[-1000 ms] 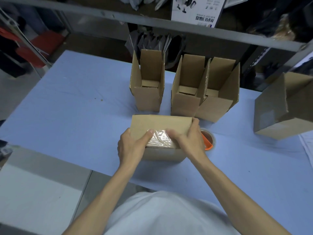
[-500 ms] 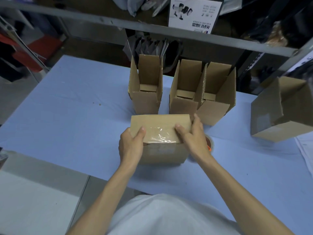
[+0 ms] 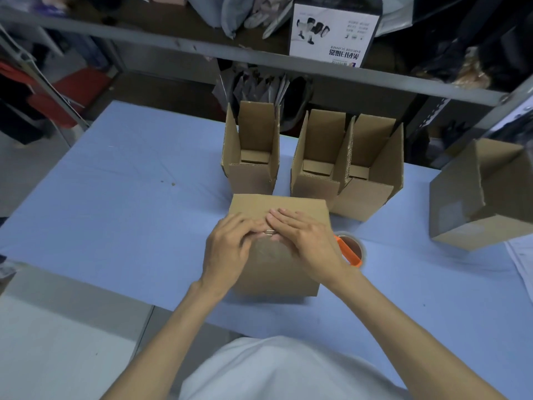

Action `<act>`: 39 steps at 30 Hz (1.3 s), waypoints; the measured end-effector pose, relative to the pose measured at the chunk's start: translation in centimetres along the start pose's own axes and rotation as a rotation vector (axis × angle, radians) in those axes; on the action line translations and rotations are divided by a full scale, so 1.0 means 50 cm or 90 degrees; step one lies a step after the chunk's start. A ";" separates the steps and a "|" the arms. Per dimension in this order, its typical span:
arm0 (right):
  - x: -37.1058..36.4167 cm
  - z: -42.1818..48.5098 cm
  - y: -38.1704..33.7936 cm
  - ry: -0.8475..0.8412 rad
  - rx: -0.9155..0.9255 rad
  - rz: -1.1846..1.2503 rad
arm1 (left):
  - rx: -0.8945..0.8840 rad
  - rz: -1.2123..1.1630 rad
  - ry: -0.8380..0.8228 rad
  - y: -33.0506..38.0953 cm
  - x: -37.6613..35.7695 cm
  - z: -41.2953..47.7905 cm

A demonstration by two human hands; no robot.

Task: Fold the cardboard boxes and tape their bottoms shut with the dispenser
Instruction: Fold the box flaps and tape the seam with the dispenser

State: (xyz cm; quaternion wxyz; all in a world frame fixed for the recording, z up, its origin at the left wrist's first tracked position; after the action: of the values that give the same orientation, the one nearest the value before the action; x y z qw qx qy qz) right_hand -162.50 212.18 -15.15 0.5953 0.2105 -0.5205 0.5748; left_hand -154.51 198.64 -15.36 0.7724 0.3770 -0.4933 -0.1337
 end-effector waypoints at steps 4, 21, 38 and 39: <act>0.017 -0.015 0.013 0.127 -0.086 0.049 | -0.035 0.052 0.018 0.002 -0.009 0.021; 0.004 -0.012 0.072 0.028 0.060 -0.019 | -0.036 0.117 -0.121 -0.040 -0.031 0.040; -0.032 -0.008 0.084 -0.032 0.000 -0.181 | 0.025 0.073 -0.190 -0.045 -0.028 0.071; -0.034 -0.008 0.084 -0.050 -0.007 -0.179 | 0.022 0.081 -0.197 -0.044 -0.028 0.071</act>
State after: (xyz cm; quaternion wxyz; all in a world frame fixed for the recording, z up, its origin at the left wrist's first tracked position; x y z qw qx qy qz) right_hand -165.81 212.81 -18.23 0.6501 0.3005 -0.5120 0.4743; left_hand -157.87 196.36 -17.05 0.6872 0.3334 -0.6317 -0.1328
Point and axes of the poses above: each hand's wrist, its own z-axis towards the middle knuckle, its own x-axis out of the back of the hand, y = z × x, the point moved 4 cm from there along z, towards the middle knuckle, and after that the axes turned 12 degrees about x, right-handed, at the moved point
